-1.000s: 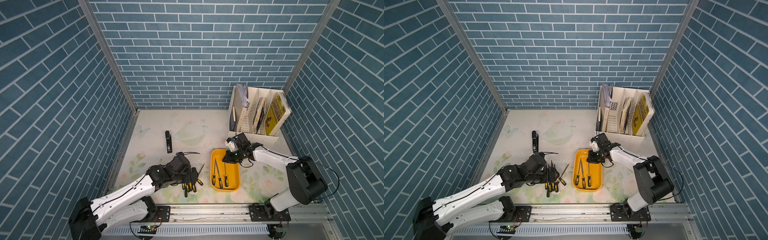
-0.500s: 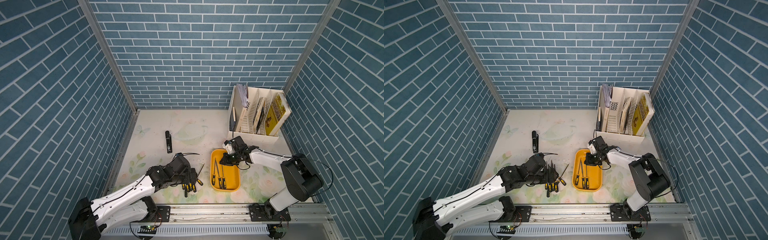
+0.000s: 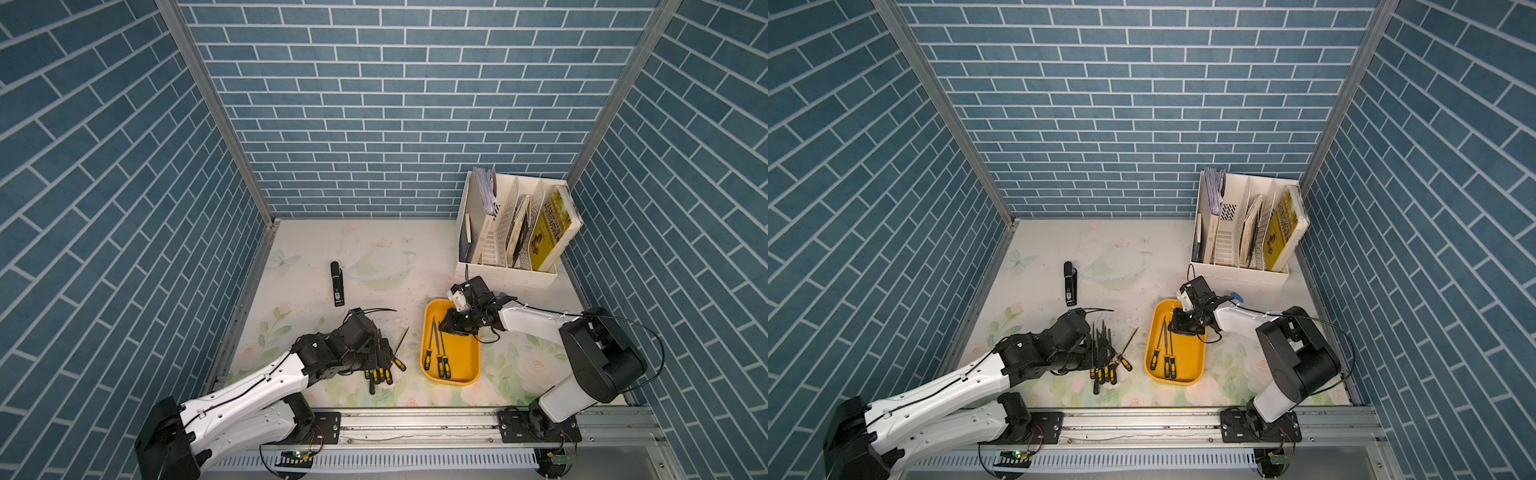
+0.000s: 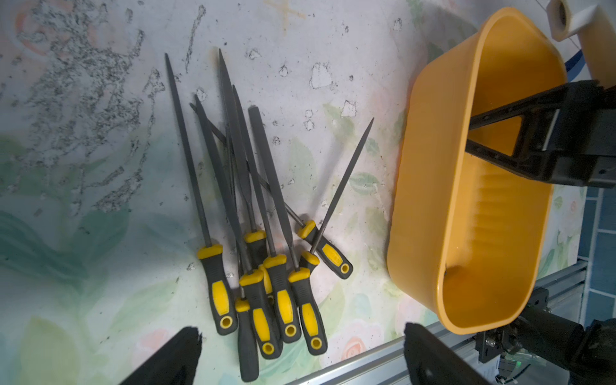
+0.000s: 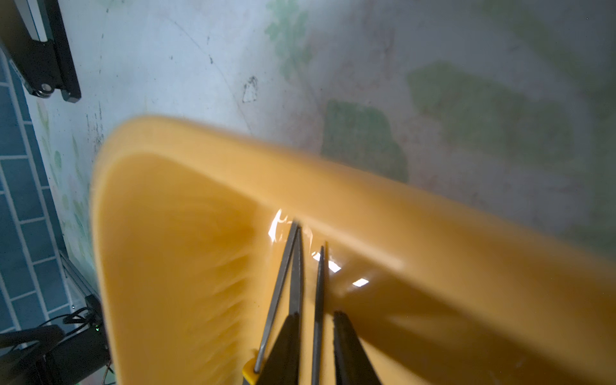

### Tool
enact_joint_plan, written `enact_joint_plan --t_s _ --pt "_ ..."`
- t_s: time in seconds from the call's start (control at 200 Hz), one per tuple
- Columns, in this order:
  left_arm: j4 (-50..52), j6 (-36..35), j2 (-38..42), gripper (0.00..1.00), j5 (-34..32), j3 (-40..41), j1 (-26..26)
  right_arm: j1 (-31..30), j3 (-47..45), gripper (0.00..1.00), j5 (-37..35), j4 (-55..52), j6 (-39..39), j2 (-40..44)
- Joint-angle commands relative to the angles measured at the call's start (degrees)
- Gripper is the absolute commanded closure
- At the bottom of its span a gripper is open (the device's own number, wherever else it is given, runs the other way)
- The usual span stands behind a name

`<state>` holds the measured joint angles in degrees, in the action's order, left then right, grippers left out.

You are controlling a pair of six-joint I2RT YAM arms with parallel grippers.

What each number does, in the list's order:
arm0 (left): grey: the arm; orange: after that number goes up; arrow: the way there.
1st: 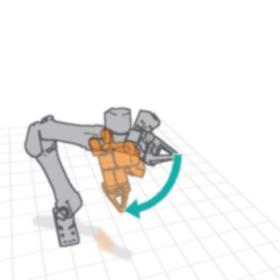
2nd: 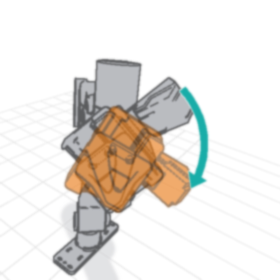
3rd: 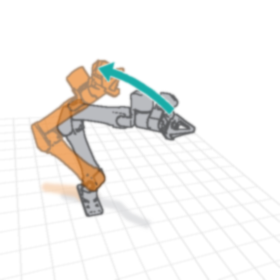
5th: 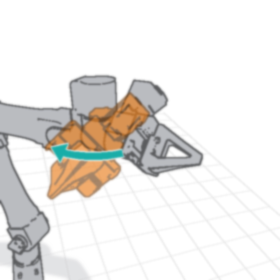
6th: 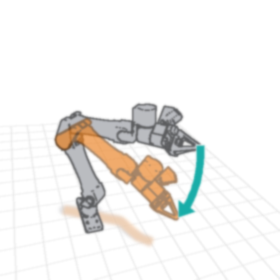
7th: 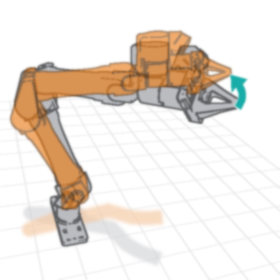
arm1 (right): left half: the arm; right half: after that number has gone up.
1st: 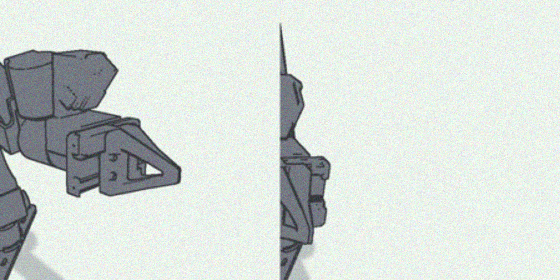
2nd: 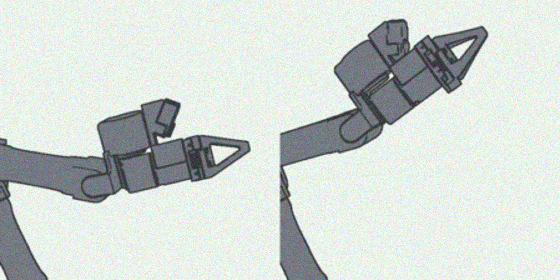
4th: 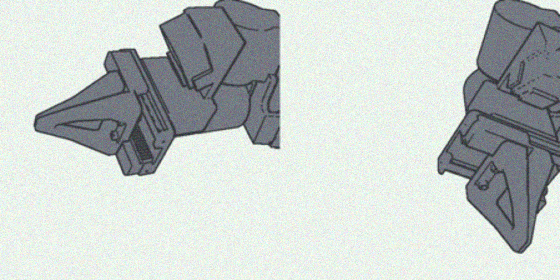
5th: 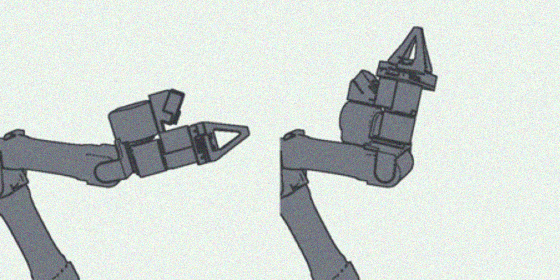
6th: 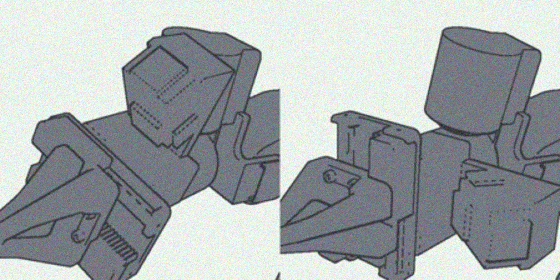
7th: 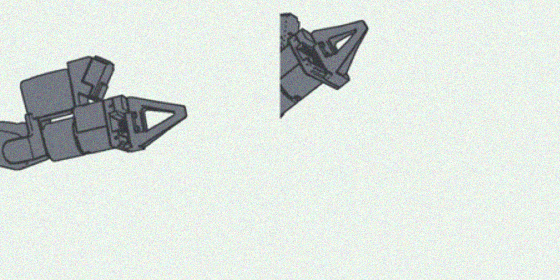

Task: Put the file tool into the storage box
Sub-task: Place the file tool in the storage box, then pick up the file tool from the center of the board.

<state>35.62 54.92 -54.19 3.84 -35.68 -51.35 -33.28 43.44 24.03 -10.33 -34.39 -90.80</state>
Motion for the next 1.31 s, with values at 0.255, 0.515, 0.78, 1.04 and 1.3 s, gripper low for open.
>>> enact_joint_plan --t_s 0.255,0.515,0.78,1.04,1.3 --pt "5.8 5.1 -1.5 0.06 -3.1 3.1 -1.4 -0.1 2.4 0.65 -3.7 -5.9 1.2 7.1" --pt "1.2 6.7 -6.8 0.34 -3.7 4.9 -2.3 -0.1 3.4 0.65 -3.3 -6.8 2.1 8.6" --pt "2.4 9.5 -8.4 0.4 -7.0 5.6 -2.3 -0.1 2.3 0.66 -2.9 -6.4 2.4 9.5" --pt "0.7 8.6 -12.7 0.43 -8.1 4.8 -1.8 -0.1 1.6 0.67 -2.4 -5.4 2.3 9.5" --pt "0.3 6.8 -16.8 0.44 -9.3 3.0 -0.2 -0.1 0.8 0.67 -2.3 -5.0 2.5 9.9"
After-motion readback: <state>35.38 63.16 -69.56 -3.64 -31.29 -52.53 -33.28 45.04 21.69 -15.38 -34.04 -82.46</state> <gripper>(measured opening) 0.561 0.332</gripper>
